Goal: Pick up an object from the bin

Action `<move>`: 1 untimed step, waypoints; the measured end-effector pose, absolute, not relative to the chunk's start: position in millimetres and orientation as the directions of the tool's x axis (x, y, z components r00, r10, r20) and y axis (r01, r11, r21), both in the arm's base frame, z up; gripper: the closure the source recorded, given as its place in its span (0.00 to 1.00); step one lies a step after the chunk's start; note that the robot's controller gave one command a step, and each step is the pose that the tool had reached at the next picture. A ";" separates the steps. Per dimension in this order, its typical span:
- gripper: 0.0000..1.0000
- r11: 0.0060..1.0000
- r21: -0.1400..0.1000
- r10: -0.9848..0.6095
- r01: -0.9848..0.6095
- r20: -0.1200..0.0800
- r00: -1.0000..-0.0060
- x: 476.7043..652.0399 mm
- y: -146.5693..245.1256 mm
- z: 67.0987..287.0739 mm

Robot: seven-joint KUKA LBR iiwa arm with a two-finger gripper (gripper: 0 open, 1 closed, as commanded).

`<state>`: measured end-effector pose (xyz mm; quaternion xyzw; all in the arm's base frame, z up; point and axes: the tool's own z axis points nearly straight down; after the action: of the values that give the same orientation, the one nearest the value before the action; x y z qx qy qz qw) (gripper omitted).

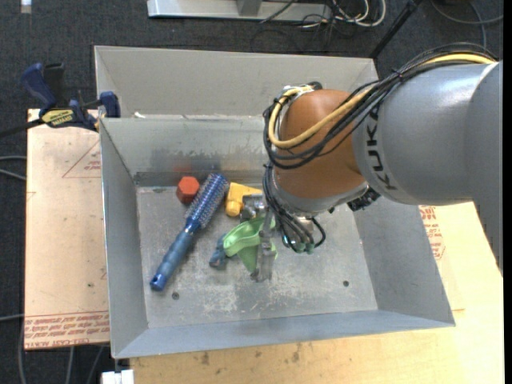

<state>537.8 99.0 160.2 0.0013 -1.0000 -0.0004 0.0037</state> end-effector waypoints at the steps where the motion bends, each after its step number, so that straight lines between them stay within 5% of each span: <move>1: 0.00 0.998 0.000 -0.065 -0.065 0.004 -0.998 570.5 79.4 65.4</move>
Offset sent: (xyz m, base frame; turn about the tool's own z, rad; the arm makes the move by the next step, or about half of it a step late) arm 0.0332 -0.0186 -0.0902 -0.0655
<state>570.5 79.4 65.4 0.0327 -0.9995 0.0003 0.0021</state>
